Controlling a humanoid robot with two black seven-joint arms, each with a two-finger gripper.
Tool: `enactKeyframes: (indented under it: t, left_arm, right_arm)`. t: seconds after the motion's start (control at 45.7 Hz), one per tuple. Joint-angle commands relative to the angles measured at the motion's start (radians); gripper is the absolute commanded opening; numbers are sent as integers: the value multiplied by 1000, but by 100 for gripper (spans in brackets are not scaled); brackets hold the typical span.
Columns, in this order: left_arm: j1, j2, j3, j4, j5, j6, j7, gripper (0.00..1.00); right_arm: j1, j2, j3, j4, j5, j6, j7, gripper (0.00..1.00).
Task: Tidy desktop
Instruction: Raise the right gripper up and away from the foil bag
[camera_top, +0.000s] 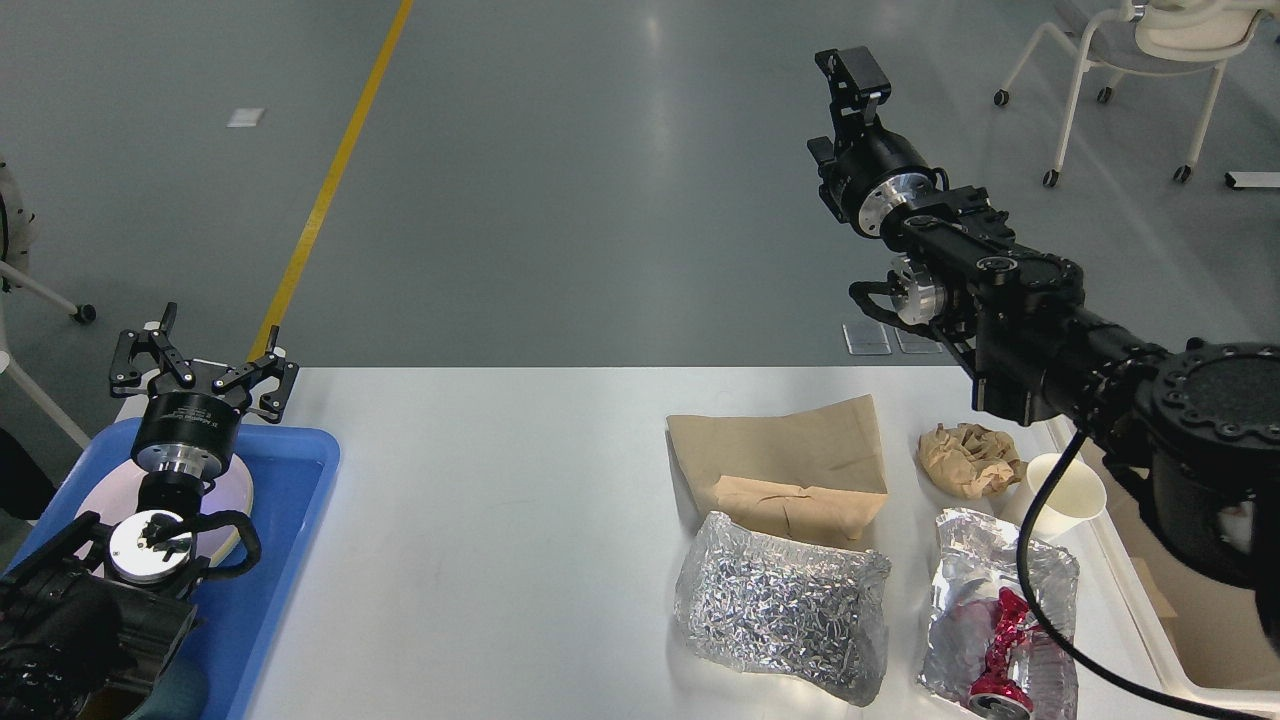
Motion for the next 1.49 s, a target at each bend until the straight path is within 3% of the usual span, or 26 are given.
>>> enactKeyframes:
  t: [0.0,0.307,0.416,0.876,0.964,1.073,1.117,1.467]
  left_arm:
    - [0,-1,0,-1,0,0,0,97]
    - [0,-1,3,-1,0,0,0,97]
    - [0,1,3,-1,0,0,0,97]
    - [0,1,3,-1,0,0,0,97]
    - [0,1,3,-1,0,0,0,97]
    - [0,1,3,-1,0,0,-2,97]
    - [0,1,3,-1,0,0,-2,97]
    - [0,1,3,-1,0,0,-2,97]
  right_arm:
    - [81,-69,-176,132,2,1,0,100]
    - [239,-132,-594,343,-1,10,2,100]
    - [284,-137,-648,409,-5,41,2,100]
    - [460,-204,-682,558,-15,622,-9,100]
    - [489,-152,-777,571,-33,639,-82,100]
    - [613,-20,-930,607,-36,636,-266,100]
    - [647,21,-958,628,-36,636,-316,100]
    - [916,178,-972,1064,-38,642,-333,100]
